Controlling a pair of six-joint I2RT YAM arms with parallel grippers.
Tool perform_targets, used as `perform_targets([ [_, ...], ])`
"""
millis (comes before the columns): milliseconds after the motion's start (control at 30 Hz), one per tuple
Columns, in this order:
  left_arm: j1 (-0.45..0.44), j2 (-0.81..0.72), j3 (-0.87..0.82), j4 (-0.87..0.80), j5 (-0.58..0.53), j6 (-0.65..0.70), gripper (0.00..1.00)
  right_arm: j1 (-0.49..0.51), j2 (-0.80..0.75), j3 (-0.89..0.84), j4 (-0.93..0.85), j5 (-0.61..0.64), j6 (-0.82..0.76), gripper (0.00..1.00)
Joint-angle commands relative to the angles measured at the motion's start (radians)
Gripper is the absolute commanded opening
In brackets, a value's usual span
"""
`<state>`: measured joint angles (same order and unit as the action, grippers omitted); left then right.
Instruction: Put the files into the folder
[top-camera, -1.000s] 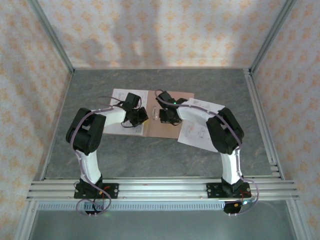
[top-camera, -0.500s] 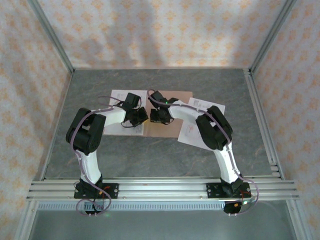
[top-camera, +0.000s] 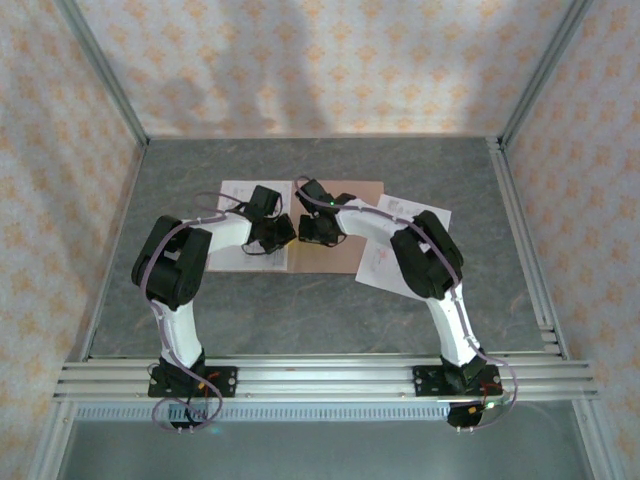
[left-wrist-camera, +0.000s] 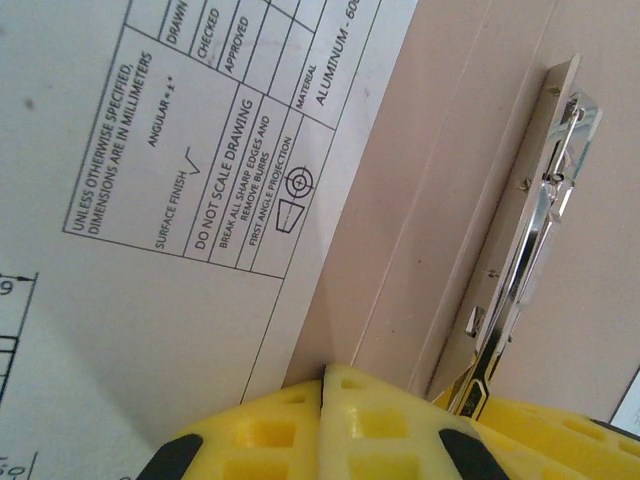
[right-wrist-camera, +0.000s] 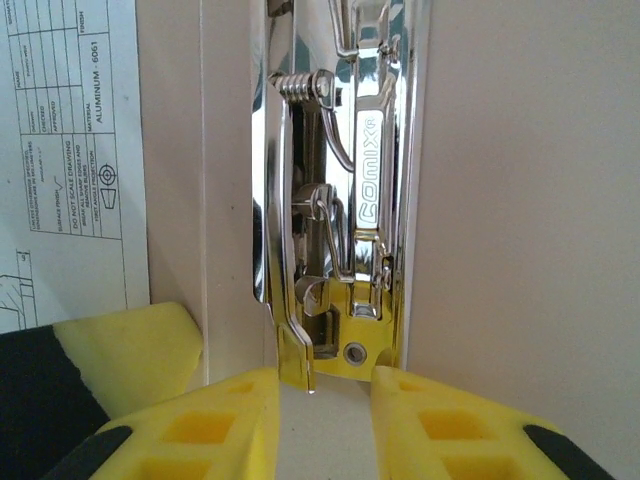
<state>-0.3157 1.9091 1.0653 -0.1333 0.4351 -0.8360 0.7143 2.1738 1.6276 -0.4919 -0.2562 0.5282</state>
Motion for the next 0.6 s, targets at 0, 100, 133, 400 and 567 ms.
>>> perform_targets([
  [0, 0.021, 0.117, -0.082, -0.241, -0.138, 0.027, 0.0, -0.009, 0.021, 0.021, 0.037, -0.022, 0.034, 0.29],
  [100, 0.021, 0.117, -0.083, -0.241, -0.137, 0.03, 0.0, -0.011, 0.007, 0.012, 0.06, -0.033, 0.058, 0.28],
  [133, 0.021, 0.119, -0.083, -0.24, -0.137, 0.031, 0.0, -0.014, 0.007, 0.011, 0.065, -0.037, 0.063, 0.27],
  [400, 0.021, 0.116, -0.079, -0.247, -0.136, 0.037, 0.0, -0.033, 0.029, -0.017, 0.144, -0.083, 0.115, 0.22],
  [567, 0.021, 0.116, -0.076, -0.249, -0.134, 0.041, 0.0, -0.044, 0.042, -0.06, 0.2, -0.115, 0.165, 0.19],
])
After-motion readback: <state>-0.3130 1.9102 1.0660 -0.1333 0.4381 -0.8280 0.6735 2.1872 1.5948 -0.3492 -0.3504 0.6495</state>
